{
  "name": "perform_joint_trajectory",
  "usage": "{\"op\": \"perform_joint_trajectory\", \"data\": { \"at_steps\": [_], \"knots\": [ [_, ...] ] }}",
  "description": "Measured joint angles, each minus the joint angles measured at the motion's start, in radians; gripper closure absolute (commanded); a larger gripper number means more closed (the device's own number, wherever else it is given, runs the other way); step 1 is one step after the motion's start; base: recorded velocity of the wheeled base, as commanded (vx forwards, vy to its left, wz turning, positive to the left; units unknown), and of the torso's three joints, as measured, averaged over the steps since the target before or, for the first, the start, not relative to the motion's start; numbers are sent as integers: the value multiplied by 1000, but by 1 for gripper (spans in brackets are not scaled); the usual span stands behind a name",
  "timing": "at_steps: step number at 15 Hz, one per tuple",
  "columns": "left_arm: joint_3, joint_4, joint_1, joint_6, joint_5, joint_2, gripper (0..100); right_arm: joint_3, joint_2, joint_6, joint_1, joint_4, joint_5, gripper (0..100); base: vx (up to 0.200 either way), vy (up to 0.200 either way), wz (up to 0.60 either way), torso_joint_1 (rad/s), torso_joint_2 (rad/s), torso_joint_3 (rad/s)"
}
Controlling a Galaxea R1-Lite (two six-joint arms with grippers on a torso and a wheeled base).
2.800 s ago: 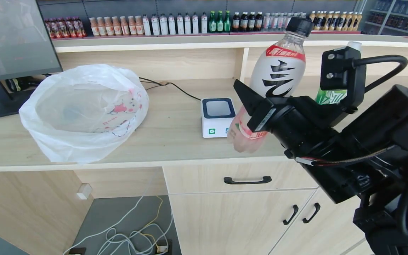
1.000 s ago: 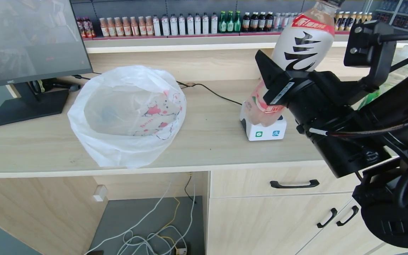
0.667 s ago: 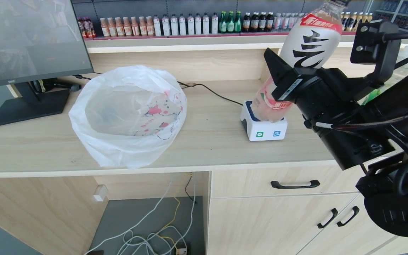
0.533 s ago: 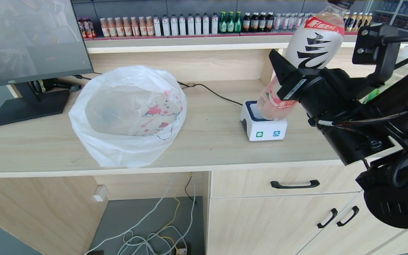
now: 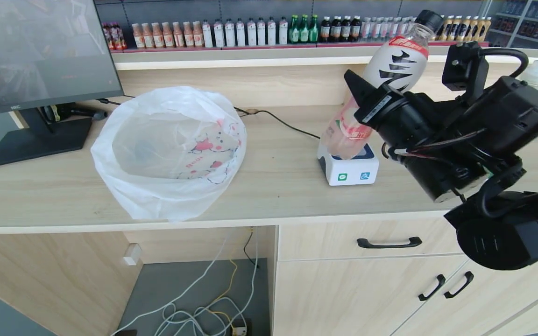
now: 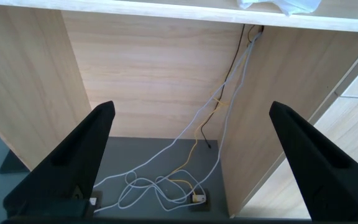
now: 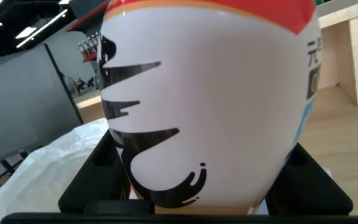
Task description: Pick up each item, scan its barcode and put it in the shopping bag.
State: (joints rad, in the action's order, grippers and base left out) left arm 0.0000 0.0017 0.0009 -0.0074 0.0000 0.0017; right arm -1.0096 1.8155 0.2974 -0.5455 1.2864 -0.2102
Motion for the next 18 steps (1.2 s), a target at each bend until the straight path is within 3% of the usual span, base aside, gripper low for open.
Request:
{"op": "perform_joint_trajectory", "data": {
  "at_steps": [9,18],
  "knots": [
    [0,0,0,0,0,0,0,-247,7,511,72,-375,-2,100,0,0,0,0,0,0],
    [0,0,0,0,0,0,0,-324,73,698,83,-511,-7,100,0,0,0,0,0,0]
  ]
}}
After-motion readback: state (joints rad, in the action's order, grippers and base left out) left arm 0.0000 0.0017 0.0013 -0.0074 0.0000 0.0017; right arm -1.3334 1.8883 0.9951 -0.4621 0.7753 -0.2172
